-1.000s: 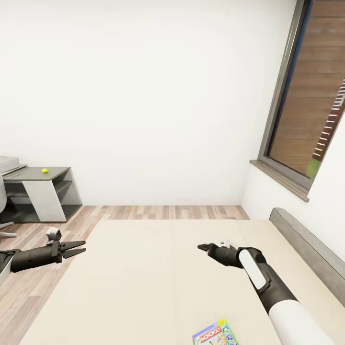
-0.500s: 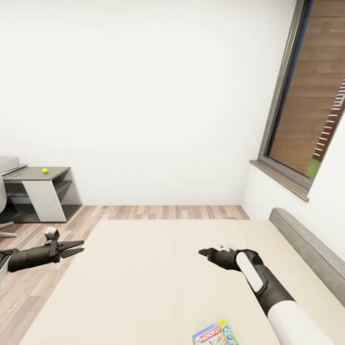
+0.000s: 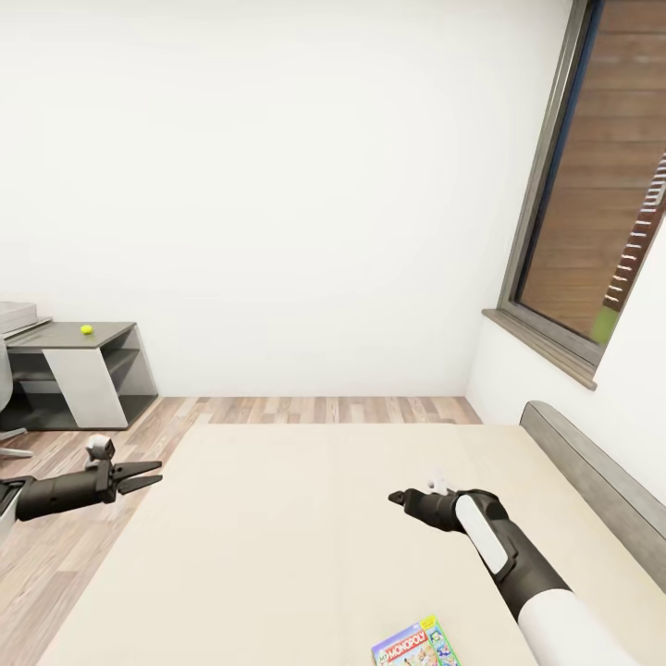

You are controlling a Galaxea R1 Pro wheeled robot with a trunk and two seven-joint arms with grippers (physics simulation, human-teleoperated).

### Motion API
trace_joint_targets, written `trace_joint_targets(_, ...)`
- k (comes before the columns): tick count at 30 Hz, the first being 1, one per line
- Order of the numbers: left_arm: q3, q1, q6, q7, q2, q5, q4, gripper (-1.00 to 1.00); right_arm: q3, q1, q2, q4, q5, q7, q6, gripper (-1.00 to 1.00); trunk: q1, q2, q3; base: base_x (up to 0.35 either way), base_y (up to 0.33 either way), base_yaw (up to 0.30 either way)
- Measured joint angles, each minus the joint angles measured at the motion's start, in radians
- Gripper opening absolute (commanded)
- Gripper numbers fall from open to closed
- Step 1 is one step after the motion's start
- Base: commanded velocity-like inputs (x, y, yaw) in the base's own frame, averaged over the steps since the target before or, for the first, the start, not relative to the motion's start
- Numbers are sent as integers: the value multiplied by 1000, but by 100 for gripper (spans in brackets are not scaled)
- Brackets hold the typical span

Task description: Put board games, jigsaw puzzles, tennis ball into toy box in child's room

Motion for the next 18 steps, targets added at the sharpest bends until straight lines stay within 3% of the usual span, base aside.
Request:
trace_joint_targets(5,-1,-1,0,4,-4,-1,0,100,1,1,1,2,2,-5,-3,100,0,0,-1,0,0,0)
trace_joint_targets(18,-2,-2,0,116,-12,-1,0,100,2,-1,1,9,1,-8,2,100,0,0,-16,0,0,0)
